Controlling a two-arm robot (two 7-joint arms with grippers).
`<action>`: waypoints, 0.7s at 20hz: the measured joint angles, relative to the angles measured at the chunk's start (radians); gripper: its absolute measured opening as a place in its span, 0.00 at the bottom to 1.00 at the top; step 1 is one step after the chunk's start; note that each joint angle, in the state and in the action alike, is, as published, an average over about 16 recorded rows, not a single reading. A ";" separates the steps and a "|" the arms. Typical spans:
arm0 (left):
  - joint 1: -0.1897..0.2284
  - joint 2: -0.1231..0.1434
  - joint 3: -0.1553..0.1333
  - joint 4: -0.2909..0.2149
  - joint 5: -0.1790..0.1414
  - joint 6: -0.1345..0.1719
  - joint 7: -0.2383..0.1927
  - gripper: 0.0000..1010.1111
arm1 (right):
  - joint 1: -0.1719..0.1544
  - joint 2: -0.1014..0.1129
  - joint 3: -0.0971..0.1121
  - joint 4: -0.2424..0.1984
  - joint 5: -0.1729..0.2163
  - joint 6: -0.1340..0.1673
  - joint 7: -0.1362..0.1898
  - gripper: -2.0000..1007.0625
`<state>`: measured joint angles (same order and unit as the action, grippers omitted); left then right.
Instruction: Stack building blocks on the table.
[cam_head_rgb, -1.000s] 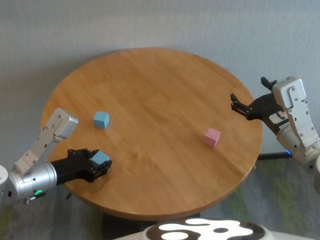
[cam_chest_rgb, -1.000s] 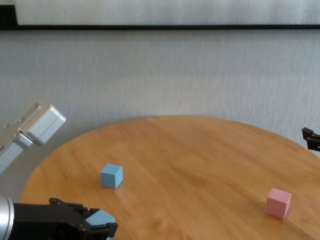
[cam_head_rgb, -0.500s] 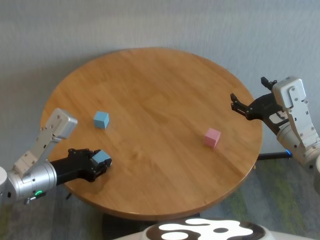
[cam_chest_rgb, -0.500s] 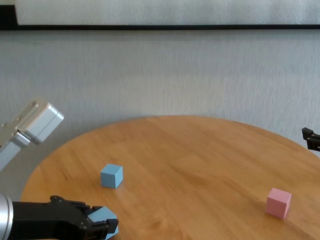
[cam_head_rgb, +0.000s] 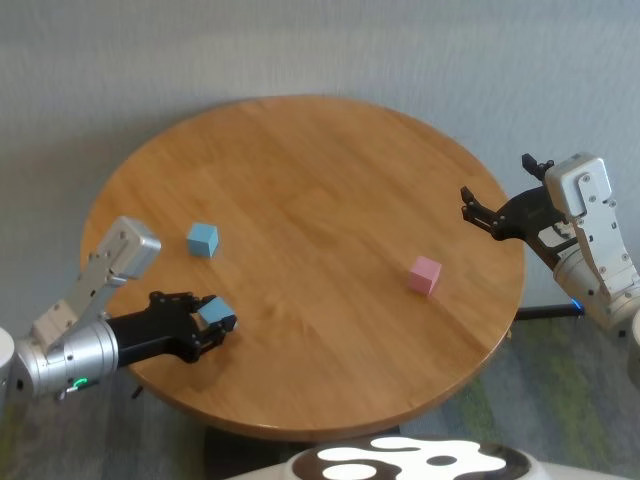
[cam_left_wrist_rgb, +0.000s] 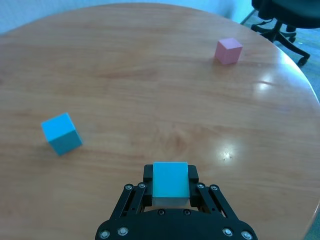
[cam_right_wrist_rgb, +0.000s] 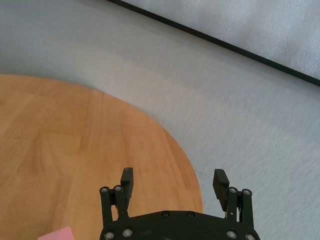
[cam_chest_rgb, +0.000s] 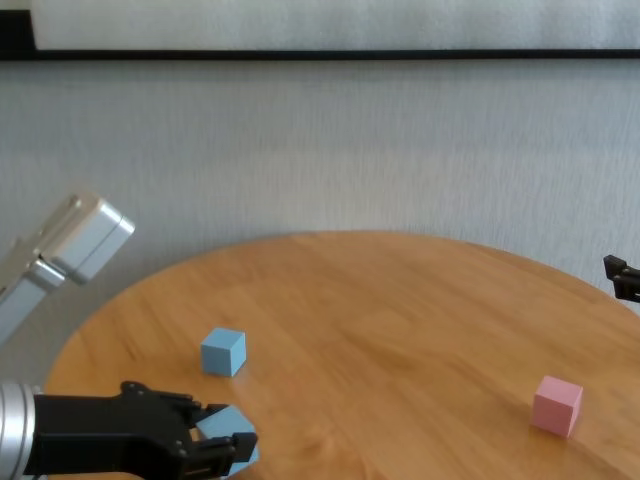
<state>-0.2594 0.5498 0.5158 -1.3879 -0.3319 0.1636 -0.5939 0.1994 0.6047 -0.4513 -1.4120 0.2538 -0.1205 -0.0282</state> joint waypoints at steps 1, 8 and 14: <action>-0.008 -0.001 0.006 0.007 0.004 -0.008 -0.010 0.39 | 0.000 0.000 0.000 0.000 0.000 0.000 0.000 1.00; -0.091 -0.021 0.058 0.073 0.038 -0.065 -0.085 0.39 | 0.000 0.000 0.000 0.000 0.000 0.000 0.000 1.00; -0.170 -0.050 0.108 0.137 0.070 -0.099 -0.135 0.39 | 0.000 0.000 0.000 0.000 0.000 0.000 0.000 1.00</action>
<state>-0.4297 0.4996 0.6241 -1.2509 -0.2623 0.0644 -0.7293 0.1994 0.6047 -0.4513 -1.4120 0.2538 -0.1205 -0.0282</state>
